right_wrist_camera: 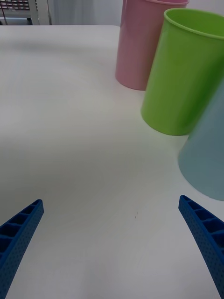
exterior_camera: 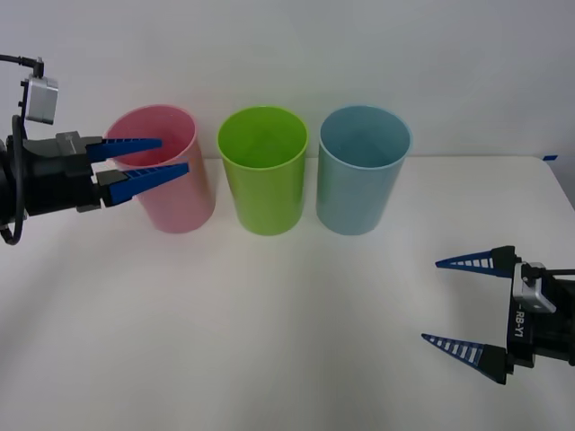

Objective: Put cans in the blue bin and PET bottles in the pink bin and trash in the green bin.

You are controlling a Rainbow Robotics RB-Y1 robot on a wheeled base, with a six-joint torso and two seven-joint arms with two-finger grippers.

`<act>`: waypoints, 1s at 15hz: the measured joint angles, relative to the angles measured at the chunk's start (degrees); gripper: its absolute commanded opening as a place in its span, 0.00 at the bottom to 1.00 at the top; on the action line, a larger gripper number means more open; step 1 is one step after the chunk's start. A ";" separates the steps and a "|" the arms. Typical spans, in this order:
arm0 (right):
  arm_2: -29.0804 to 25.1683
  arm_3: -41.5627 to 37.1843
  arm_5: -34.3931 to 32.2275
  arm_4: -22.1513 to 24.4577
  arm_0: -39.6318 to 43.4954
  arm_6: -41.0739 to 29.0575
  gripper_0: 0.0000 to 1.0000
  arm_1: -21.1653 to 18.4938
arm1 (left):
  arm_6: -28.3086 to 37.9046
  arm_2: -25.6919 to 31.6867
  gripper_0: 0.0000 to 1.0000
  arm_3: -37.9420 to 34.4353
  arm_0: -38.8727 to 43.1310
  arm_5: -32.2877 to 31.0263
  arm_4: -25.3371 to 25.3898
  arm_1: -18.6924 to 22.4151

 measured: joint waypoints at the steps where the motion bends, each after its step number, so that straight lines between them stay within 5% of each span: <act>1: 0.00 0.00 0.00 0.00 0.00 0.00 1.00 0.00 | 0.25 1.53 1.00 -1.06 2.79 -0.34 -1.44 -0.30; 3: 0.00 0.00 0.00 0.00 0.00 0.00 1.00 0.00 | 0.92 5.29 1.00 -2.34 7.43 -2.76 -4.80 -2.36; 9: 0.00 0.00 0.00 0.00 0.00 0.00 1.00 0.00 | 14.42 21.71 1.00 -11.33 20.02 -16.91 -25.65 -20.01; 15: 0.00 0.00 0.00 0.00 0.00 0.00 1.00 0.00 | 14.64 25.88 1.00 -13.71 26.48 -21.46 -37.63 -30.53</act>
